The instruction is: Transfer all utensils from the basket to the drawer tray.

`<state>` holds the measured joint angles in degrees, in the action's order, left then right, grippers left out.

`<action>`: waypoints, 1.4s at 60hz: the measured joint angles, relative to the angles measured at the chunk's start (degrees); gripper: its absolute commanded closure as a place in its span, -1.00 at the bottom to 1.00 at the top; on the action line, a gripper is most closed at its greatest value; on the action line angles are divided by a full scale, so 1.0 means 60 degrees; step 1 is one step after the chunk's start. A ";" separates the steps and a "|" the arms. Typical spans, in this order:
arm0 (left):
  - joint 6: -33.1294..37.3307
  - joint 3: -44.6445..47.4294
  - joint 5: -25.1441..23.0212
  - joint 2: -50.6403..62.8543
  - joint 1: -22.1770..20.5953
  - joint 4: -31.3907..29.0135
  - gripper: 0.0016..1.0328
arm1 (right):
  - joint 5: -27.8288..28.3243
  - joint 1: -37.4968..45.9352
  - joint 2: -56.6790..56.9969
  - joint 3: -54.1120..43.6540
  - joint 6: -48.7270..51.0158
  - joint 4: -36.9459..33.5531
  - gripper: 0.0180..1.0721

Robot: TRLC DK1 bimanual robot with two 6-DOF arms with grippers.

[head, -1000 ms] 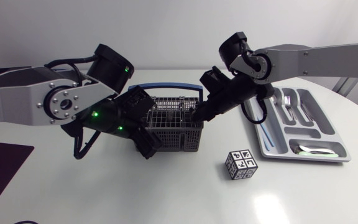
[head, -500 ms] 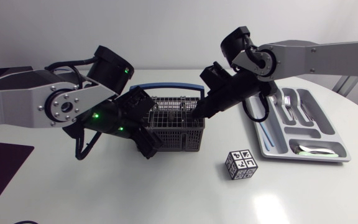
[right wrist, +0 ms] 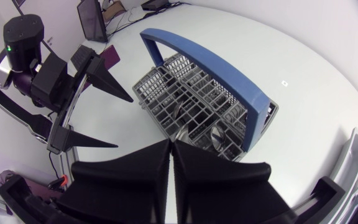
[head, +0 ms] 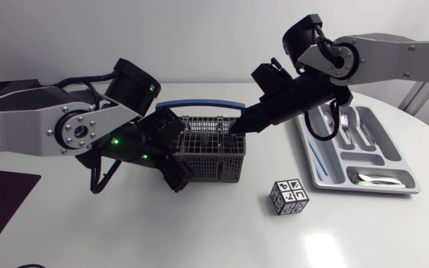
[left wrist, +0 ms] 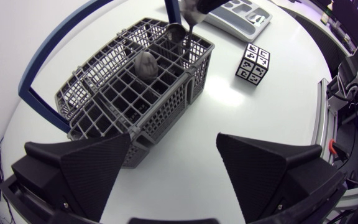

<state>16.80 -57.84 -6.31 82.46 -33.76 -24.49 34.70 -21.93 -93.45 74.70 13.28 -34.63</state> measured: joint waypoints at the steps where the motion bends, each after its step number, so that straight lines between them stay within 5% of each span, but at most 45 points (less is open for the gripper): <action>1: 0.0000 0.0011 0.0000 0.0000 0.0000 0.0000 -0.87 | 0.0033 0.0018 0.0018 0.0000 0.0000 -0.0018 0.89; 36: 0.0076 0.0135 0.0040 0.0000 0.0000 0.0069 -0.87 | 0.0838 0.0248 0.0820 0.0925 0.2470 -0.2863 0.89; 58: 0.0215 0.0153 0.0109 0.0004 0.0044 0.0073 -0.88 | 0.1468 0.0681 0.1971 0.0729 0.3289 -0.3257 0.89; 84: 0.0215 0.0160 0.0109 0.0000 0.0124 0.0073 -0.88 | -0.2550 0.4448 0.3253 -0.1384 0.2120 -0.2390 0.89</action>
<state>18.09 -56.88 -5.65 82.46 -33.01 -24.05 19.40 4.75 -73.93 66.39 26.00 -48.97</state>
